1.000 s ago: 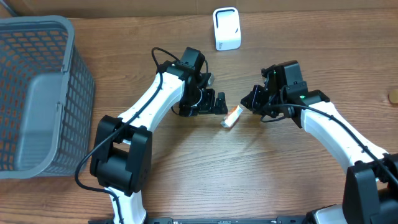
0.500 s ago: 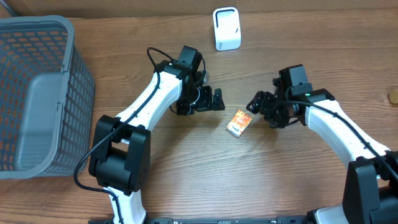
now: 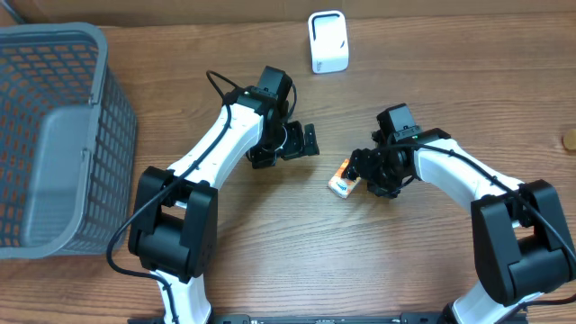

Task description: Scan the item barcode

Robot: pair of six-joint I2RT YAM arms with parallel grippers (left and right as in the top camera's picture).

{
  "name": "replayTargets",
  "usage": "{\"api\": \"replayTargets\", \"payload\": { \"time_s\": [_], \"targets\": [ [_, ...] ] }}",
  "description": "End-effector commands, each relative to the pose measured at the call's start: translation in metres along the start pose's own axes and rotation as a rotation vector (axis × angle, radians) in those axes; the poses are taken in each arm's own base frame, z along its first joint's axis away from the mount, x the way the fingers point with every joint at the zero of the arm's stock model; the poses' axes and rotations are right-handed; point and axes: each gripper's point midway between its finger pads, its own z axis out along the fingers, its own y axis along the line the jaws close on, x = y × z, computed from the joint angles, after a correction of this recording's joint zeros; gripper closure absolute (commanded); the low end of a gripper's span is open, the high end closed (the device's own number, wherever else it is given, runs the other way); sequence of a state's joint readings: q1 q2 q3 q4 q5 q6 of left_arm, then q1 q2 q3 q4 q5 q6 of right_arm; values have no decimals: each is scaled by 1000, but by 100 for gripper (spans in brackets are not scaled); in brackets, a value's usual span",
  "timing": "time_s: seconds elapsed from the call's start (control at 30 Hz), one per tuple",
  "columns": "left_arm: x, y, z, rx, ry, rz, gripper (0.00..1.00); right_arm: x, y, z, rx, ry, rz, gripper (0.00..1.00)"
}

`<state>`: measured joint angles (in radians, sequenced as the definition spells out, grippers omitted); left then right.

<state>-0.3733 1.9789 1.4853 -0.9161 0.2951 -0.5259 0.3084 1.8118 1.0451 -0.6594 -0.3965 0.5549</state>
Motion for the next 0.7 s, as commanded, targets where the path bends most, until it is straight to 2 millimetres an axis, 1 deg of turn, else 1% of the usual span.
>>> {"api": "replayTargets", "payload": {
  "time_s": [0.0,0.1,0.17,0.23,0.27,0.33,0.37,0.43,0.5,0.53,0.67],
  "targets": [
    [-1,3,-1,-12,-9,-21,1,-11,10,1,-42,-24,12,27],
    [-1,3,-1,-12,-9,-21,0,-13,14,0,-58,-31,47,30],
    [0,3,-1,-13,-7,-22,0,-10,13,2,-53,-18,72,31],
    [0,3,-1,-13,-6,-22,0,-6,13,7,-42,-4,99,37],
    [0,3,-1,-13,-6,-22,0,-6,12,8,-39,0,106,44],
    [0,3,-1,-13,-6,-22,0,-6,11,10,-36,6,116,64],
    [0,3,-1,-14,-6,-22,0,-6,10,11,-38,9,130,71],
    [0,3,-1,-14,-6,-22,1,-7,13,11,-54,7,127,79],
    [0,3,-1,-14,-6,-22,0,-11,18,11,-73,-4,118,93],
    [0,3,-1,-14,-6,-22,0,-13,20,10,-79,-13,112,96],
    [0,2,-1,-14,-5,-20,0,-29,36,2,-120,-61,60,96]
  ]
}}
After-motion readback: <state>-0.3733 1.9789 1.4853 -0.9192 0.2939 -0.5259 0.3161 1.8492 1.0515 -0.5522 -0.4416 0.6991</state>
